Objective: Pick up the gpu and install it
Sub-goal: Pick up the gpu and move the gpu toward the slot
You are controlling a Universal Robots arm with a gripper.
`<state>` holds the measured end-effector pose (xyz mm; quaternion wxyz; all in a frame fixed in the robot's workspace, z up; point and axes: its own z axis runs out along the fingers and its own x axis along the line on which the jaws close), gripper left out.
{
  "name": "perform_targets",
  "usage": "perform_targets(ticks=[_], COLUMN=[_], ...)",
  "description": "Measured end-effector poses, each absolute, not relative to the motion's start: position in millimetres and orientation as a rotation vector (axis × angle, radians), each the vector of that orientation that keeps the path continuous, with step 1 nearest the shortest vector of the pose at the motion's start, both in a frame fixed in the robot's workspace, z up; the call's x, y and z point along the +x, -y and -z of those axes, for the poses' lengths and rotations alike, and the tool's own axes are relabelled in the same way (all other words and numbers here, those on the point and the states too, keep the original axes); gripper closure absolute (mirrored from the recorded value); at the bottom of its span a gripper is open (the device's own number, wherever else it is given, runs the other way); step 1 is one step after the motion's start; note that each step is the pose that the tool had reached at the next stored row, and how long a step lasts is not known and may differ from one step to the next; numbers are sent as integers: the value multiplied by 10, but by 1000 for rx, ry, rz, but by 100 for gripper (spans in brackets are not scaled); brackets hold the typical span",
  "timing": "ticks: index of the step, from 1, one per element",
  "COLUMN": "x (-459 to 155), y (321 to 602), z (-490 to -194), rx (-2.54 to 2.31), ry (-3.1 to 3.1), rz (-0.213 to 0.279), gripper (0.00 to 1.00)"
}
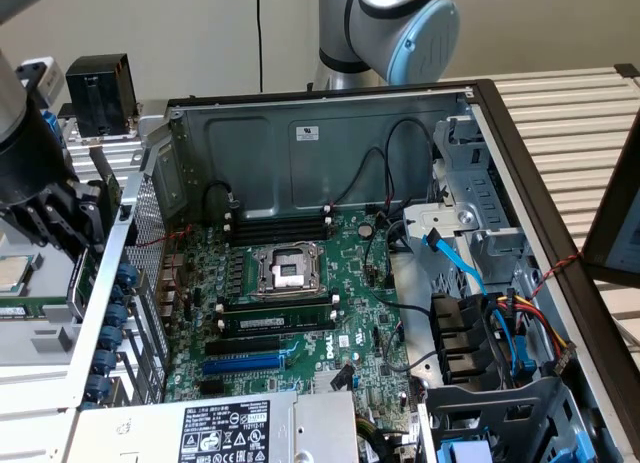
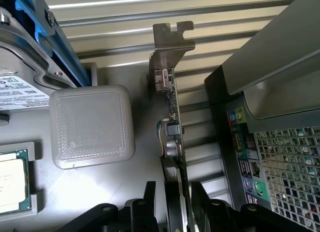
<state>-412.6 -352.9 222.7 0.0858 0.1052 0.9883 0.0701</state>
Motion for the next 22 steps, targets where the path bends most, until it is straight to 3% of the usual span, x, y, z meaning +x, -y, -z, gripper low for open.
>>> perform_targets(ticks=[22], x=[-4108], y=[3529], z=[-2215], rx=[292], ry=[-2957], rz=[-200], gripper=[59])
